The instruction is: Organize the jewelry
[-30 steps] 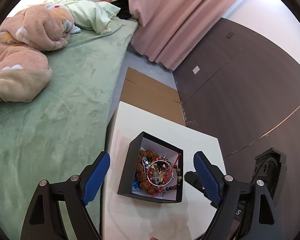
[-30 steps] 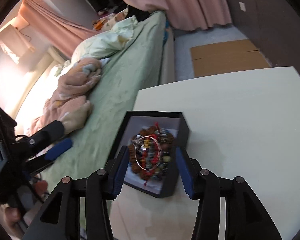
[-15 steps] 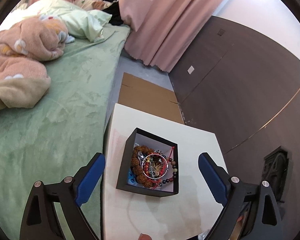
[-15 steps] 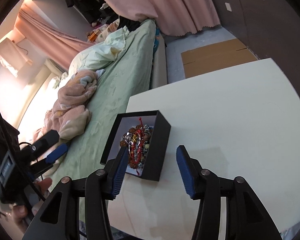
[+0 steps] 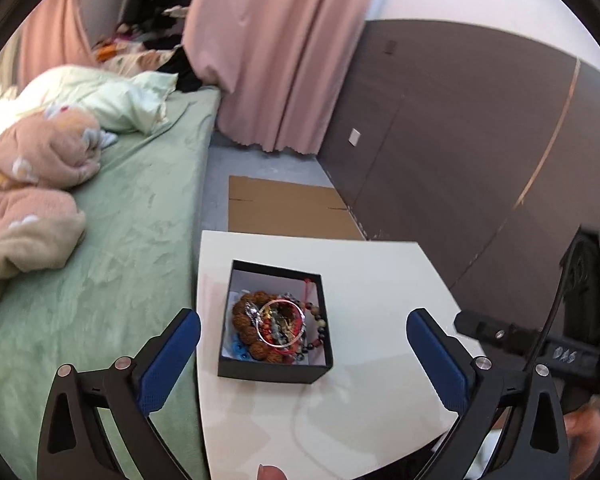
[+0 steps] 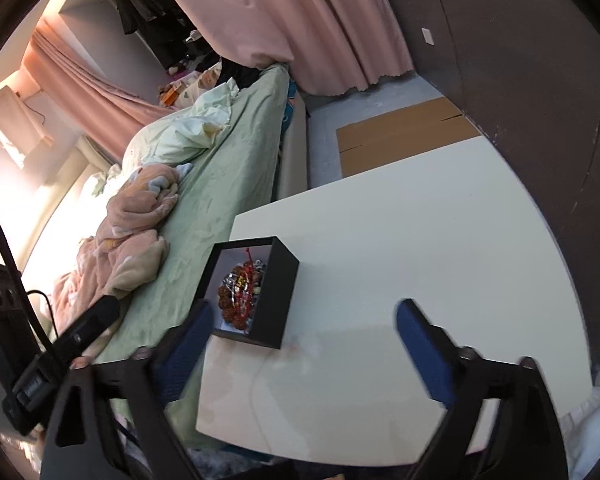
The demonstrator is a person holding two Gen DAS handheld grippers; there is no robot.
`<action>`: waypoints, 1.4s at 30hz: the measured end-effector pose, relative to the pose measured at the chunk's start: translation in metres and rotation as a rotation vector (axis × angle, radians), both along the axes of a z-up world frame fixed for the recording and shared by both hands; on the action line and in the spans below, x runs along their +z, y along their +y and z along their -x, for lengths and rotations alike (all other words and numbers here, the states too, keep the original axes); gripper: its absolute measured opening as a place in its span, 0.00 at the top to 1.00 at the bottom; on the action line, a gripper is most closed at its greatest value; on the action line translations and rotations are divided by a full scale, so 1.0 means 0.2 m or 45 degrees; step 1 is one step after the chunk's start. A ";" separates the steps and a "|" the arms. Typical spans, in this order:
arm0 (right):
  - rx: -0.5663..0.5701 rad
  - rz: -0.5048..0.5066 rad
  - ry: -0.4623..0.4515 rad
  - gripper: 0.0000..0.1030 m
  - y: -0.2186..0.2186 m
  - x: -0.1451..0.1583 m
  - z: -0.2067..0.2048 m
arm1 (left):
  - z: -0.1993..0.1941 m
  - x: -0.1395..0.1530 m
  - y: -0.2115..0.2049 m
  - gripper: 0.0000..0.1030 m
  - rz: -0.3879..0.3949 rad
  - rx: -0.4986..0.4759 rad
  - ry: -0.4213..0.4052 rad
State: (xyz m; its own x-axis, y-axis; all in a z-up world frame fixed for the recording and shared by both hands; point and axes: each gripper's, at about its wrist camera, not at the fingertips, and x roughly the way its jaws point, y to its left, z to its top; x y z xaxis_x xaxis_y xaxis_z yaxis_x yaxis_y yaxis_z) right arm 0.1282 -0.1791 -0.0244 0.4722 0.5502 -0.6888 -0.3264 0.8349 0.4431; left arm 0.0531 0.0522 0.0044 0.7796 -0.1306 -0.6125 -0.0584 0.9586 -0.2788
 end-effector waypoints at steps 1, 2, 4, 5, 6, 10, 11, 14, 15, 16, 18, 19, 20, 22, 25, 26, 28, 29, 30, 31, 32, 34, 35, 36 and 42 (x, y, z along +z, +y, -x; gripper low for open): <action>-0.005 0.011 -0.001 0.04 -0.01 0.00 0.01 | 0.00 0.00 -0.02 0.00 -0.012 -0.009 0.002; -0.012 0.024 -0.001 0.04 -0.02 0.00 0.02 | 0.00 -0.01 -0.03 0.00 -0.022 -0.015 0.005; -0.033 0.055 0.007 0.04 -0.04 0.00 0.02 | 0.01 -0.01 -0.06 0.00 -0.044 -0.019 0.006; -0.037 0.060 0.012 0.04 -0.05 0.00 0.02 | 0.01 -0.01 -0.07 0.00 -0.055 -0.019 0.004; -0.037 0.062 0.015 0.04 -0.06 0.00 0.03 | 0.02 0.00 -0.08 0.00 -0.063 -0.020 0.002; -0.032 0.081 -0.001 0.04 -0.10 0.01 0.06 | 0.03 0.00 -0.11 0.00 -0.094 -0.032 -0.002; -0.029 0.082 -0.004 0.04 -0.11 0.01 0.07 | 0.04 0.00 -0.12 0.00 -0.102 -0.035 0.000; -0.013 0.091 -0.024 0.04 -0.12 0.02 0.09 | 0.04 0.00 -0.15 0.00 -0.123 -0.047 0.010; -0.014 0.096 -0.033 0.04 -0.13 0.03 0.10 | 0.05 0.00 -0.16 0.00 -0.134 -0.048 0.010; -0.010 0.099 -0.042 0.04 -0.14 0.04 0.11 | 0.05 0.00 -0.16 0.00 -0.141 -0.050 0.007; -0.005 0.099 -0.056 0.04 -0.15 0.05 0.12 | 0.07 0.01 -0.18 0.00 -0.157 -0.050 -0.006; -0.007 0.100 -0.062 0.04 -0.15 0.06 0.13 | 0.07 0.01 -0.18 0.00 -0.159 -0.049 -0.011; -0.008 0.098 -0.066 0.04 -0.16 0.06 0.14 | 0.08 0.02 -0.19 0.00 -0.160 -0.050 -0.017; -0.009 0.095 -0.071 0.04 -0.17 0.06 0.14 | 0.09 0.03 -0.19 0.00 -0.157 -0.045 -0.027; -0.013 0.097 -0.076 0.04 -0.18 0.07 0.15 | 0.10 0.03 -0.19 0.00 -0.153 -0.036 -0.035; -0.014 0.095 -0.078 0.04 -0.18 0.07 0.15 | 0.10 0.03 -0.19 0.00 -0.151 -0.035 -0.037; -0.018 0.091 -0.086 0.04 -0.18 0.08 0.15 | 0.10 0.04 -0.19 0.00 -0.153 -0.036 -0.043; -0.020 0.088 -0.090 0.04 -0.19 0.08 0.16 | 0.10 0.04 -0.19 0.00 -0.155 -0.035 -0.046; -0.021 0.086 -0.094 0.04 -0.19 0.08 0.16 | 0.11 0.05 -0.19 0.00 -0.161 -0.032 -0.051; -0.021 0.082 -0.100 0.04 -0.19 0.09 0.17 | 0.11 0.05 -0.20 0.00 -0.165 -0.030 -0.055; -0.021 0.079 -0.105 0.04 -0.19 0.09 0.17 | 0.11 0.05 -0.19 0.00 -0.167 -0.028 -0.058; -0.020 0.075 -0.116 0.04 -0.20 0.10 0.18 | 0.11 0.06 -0.19 0.00 -0.165 -0.023 -0.061; -0.019 0.073 -0.118 0.04 -0.19 0.11 0.18 | 0.11 0.06 -0.18 0.00 -0.161 -0.021 -0.062; -0.019 0.067 -0.119 0.04 -0.20 0.11 0.18 | 0.11 0.06 -0.18 0.00 -0.159 -0.019 -0.063; -0.016 0.048 -0.118 0.04 -0.20 0.11 0.18 | 0.12 0.07 -0.18 0.00 -0.160 -0.010 -0.067</action>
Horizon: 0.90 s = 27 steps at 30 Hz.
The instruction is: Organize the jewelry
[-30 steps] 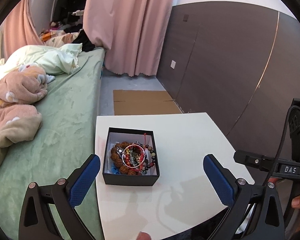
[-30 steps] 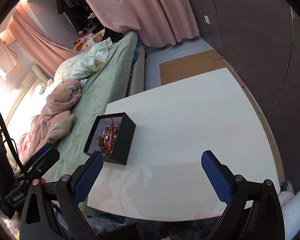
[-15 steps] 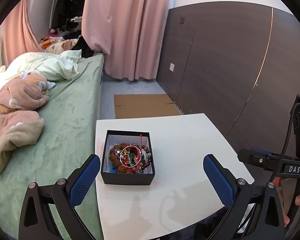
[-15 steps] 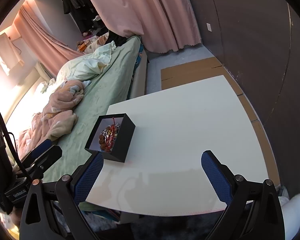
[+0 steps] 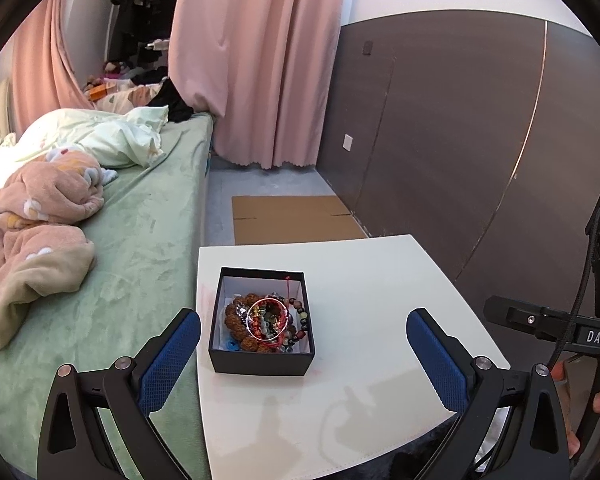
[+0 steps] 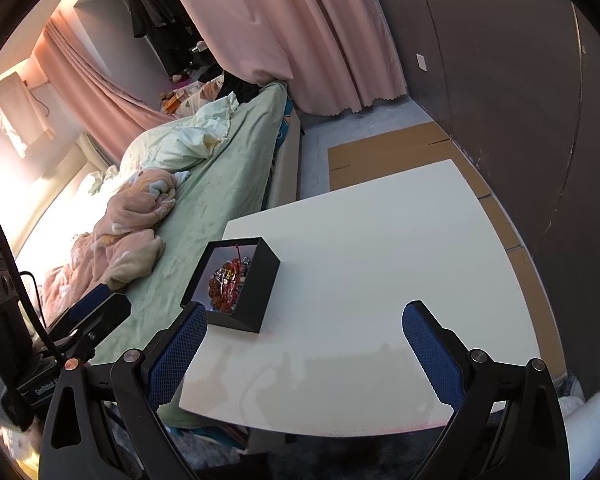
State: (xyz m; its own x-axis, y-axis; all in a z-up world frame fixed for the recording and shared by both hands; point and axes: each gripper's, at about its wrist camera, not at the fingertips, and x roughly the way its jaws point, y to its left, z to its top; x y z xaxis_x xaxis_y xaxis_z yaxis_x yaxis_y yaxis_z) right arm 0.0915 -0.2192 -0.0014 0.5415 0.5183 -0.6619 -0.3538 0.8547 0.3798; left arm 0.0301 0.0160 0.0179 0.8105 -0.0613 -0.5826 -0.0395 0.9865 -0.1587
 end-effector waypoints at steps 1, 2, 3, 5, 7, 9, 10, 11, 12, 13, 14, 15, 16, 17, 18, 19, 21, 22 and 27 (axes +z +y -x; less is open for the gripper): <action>0.003 0.000 -0.006 0.04 0.00 0.01 0.00 | 0.00 0.00 0.00 0.00 0.001 0.000 0.000; 0.006 0.000 -0.011 0.04 0.00 0.01 0.01 | 0.00 0.00 0.00 0.00 0.002 0.000 0.000; 0.007 0.001 -0.014 0.04 0.00 0.01 0.01 | 0.00 0.00 0.00 0.00 0.002 -0.001 0.001; 0.012 0.001 -0.019 0.04 0.00 0.01 0.02 | 0.00 0.00 0.00 0.00 0.002 -0.002 -0.001; 0.015 0.000 -0.020 0.04 0.00 0.02 0.02 | 0.00 0.00 0.00 0.00 0.001 -0.001 -0.001; 0.015 0.001 -0.021 0.04 0.00 0.02 0.02 | 0.01 0.00 0.00 0.00 0.001 -0.001 -0.002; 0.015 0.002 -0.022 0.04 0.00 0.02 0.02 | 0.01 0.00 0.00 0.00 0.001 -0.001 -0.002; 0.016 0.000 -0.022 0.04 0.00 0.02 0.02 | 0.01 0.00 0.00 0.00 0.001 -0.001 -0.002; 0.015 -0.001 -0.021 0.04 0.00 0.02 0.02 | 0.01 0.00 0.00 0.00 0.000 -0.001 -0.002; 0.016 -0.002 -0.022 0.04 0.00 0.02 0.02 | 0.01 0.00 0.00 0.00 -0.001 -0.001 -0.003; 0.016 -0.003 -0.022 0.04 0.00 0.02 0.02 | 0.01 0.00 0.00 0.00 -0.003 0.001 -0.007; 0.017 -0.003 -0.023 0.04 0.00 0.02 0.02 | 0.01 0.01 0.00 0.00 -0.006 0.001 -0.010; 0.017 -0.003 -0.023 0.04 0.00 0.02 0.02 | 0.01 0.01 0.00 0.00 -0.007 0.001 -0.014; 0.016 -0.002 -0.023 0.04 0.00 0.02 0.02 | 0.01 0.01 -0.01 0.00 -0.008 0.002 -0.018; 0.016 -0.003 -0.022 0.04 0.00 0.02 0.02 | 0.01 0.02 -0.01 0.00 -0.008 0.003 -0.021; 0.017 -0.003 -0.020 0.04 0.00 0.02 0.02 | 0.02 0.02 -0.01 0.00 -0.008 0.003 -0.023; 0.016 -0.001 -0.019 0.04 0.00 0.02 0.02 | 0.02 0.02 -0.01 0.00 -0.011 0.004 -0.023; 0.016 0.002 -0.018 0.04 0.00 0.02 0.02 | 0.02 0.02 -0.02 0.00 -0.013 0.005 -0.022; 0.012 0.005 -0.015 0.04 0.00 0.03 0.02 | 0.02 0.03 -0.02 0.00 -0.010 0.004 -0.022</action>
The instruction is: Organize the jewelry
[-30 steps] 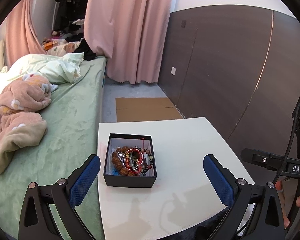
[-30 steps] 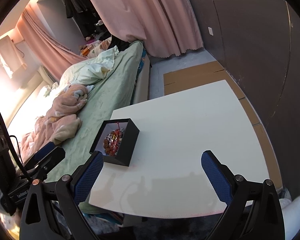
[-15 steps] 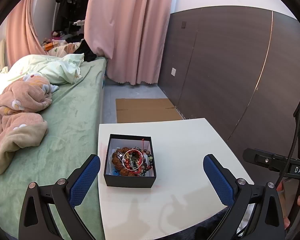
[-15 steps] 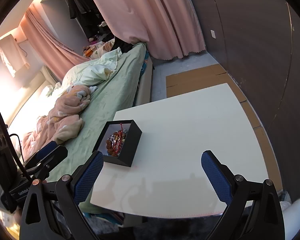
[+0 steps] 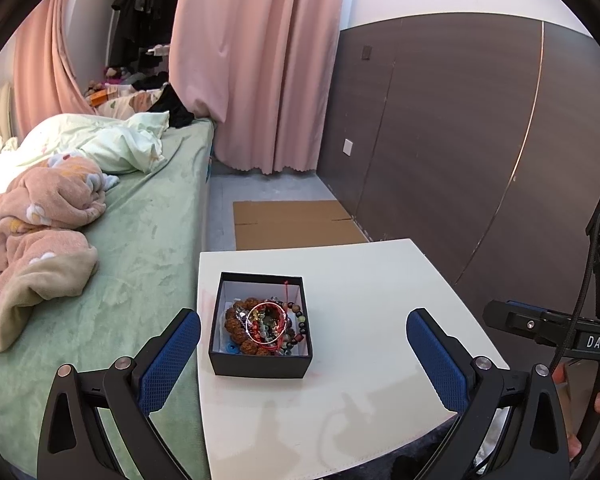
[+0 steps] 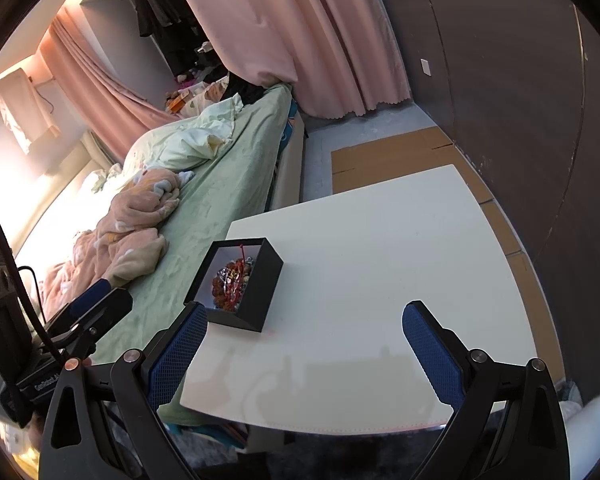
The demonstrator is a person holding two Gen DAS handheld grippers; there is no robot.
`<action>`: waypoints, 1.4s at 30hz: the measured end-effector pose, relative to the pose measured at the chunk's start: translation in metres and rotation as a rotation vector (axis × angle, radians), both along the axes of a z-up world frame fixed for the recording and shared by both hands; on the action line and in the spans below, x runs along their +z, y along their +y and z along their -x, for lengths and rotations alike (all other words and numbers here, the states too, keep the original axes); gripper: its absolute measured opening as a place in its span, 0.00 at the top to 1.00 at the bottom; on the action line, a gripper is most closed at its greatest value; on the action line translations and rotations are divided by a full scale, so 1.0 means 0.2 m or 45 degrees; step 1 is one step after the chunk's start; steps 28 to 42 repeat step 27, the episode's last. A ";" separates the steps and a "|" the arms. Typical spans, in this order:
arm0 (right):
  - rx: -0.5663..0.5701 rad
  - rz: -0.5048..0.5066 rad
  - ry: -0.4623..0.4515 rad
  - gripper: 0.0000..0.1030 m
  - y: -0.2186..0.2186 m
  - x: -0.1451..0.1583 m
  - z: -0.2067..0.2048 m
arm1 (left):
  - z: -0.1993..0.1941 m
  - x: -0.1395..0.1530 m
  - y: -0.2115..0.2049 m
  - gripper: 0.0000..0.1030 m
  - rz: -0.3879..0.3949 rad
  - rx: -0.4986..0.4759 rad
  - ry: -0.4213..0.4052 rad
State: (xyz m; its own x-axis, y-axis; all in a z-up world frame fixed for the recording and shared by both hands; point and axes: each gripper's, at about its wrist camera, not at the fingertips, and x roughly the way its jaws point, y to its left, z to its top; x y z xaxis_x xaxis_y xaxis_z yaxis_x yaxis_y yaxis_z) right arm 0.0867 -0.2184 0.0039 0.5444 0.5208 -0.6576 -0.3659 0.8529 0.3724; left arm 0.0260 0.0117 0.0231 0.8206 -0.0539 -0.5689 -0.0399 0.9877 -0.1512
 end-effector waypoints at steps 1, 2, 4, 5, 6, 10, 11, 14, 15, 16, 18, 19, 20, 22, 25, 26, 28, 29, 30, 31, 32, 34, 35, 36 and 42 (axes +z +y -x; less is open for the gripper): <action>-0.001 0.000 0.001 0.04 0.00 0.00 0.00 | 0.00 0.00 0.00 0.00 -0.002 0.001 0.000; -0.002 0.000 0.001 0.04 0.00 0.00 0.00 | 0.00 0.00 0.00 0.00 -0.003 0.001 -0.001; -0.004 -0.003 0.001 0.04 -0.01 0.00 0.00 | 0.00 0.00 0.00 0.00 -0.003 0.002 -0.001; -0.002 -0.003 0.001 0.04 -0.01 0.00 -0.01 | 0.00 0.00 0.00 0.00 -0.004 0.001 -0.003; -0.001 -0.001 0.001 0.04 -0.01 0.00 -0.01 | 0.00 0.00 0.00 0.00 -0.004 0.000 -0.006; -0.001 -0.001 0.002 0.04 -0.01 0.00 -0.01 | 0.00 0.00 0.00 0.00 -0.004 0.000 -0.005; -0.001 -0.001 0.001 0.04 -0.01 0.00 0.00 | 0.00 0.00 0.00 0.00 -0.005 0.000 -0.006; -0.002 -0.001 0.000 0.04 -0.01 0.00 0.00 | 0.00 0.00 -0.01 0.00 -0.008 0.008 -0.006; -0.003 -0.002 0.000 0.04 0.00 0.00 0.00 | 0.00 0.00 -0.01 0.00 -0.012 0.017 -0.009; -0.005 -0.001 0.001 0.04 -0.01 0.00 0.00 | 0.01 0.00 0.00 0.00 -0.016 0.023 -0.013; -0.009 0.001 0.005 0.04 -0.01 0.00 -0.01 | 0.01 0.01 -0.01 0.00 -0.019 0.026 -0.018; -0.010 0.001 0.008 0.04 -0.01 0.00 -0.01 | 0.01 0.01 -0.01 0.00 -0.017 0.025 -0.019; -0.011 0.000 0.009 0.04 -0.01 0.00 -0.01 | 0.01 0.01 -0.01 0.00 -0.017 0.023 -0.020; -0.010 0.001 0.010 0.04 -0.01 0.00 -0.01 | 0.01 0.01 -0.01 0.00 -0.026 0.021 -0.026; -0.007 0.004 0.009 0.04 -0.02 0.00 -0.01 | 0.01 0.00 -0.03 0.00 -0.044 0.013 -0.017; -0.006 0.005 0.009 0.04 -0.02 -0.01 -0.01 | 0.00 -0.01 -0.03 0.00 -0.044 0.007 -0.012; -0.005 0.007 0.009 0.04 -0.02 -0.01 -0.01 | 0.00 -0.01 -0.04 0.00 -0.045 -0.002 -0.006; -0.005 0.007 0.009 0.04 -0.02 -0.01 -0.01 | 0.00 -0.01 -0.04 0.00 -0.045 -0.002 -0.006; -0.005 0.007 0.009 0.04 -0.02 -0.01 -0.01 | 0.00 -0.01 -0.04 0.00 -0.045 -0.002 -0.006; -0.005 0.007 0.009 0.04 -0.02 -0.01 -0.01 | 0.00 -0.01 -0.04 0.00 -0.045 -0.002 -0.006; -0.005 0.007 0.009 0.04 -0.02 -0.01 -0.01 | 0.00 -0.01 -0.04 0.00 -0.045 -0.002 -0.006; -0.005 0.007 0.009 0.04 -0.02 -0.01 -0.01 | 0.00 -0.01 -0.04 0.00 -0.045 -0.002 -0.006; -0.005 0.007 0.009 0.04 -0.02 -0.01 -0.01 | 0.00 -0.01 -0.04 0.00 -0.045 -0.002 -0.006; -0.005 0.007 0.009 0.04 -0.02 -0.01 -0.01 | 0.00 -0.01 -0.04 0.00 -0.045 -0.002 -0.006; -0.005 0.007 0.009 0.04 -0.02 -0.01 -0.01 | 0.00 -0.01 -0.04 0.00 -0.045 -0.002 -0.006</action>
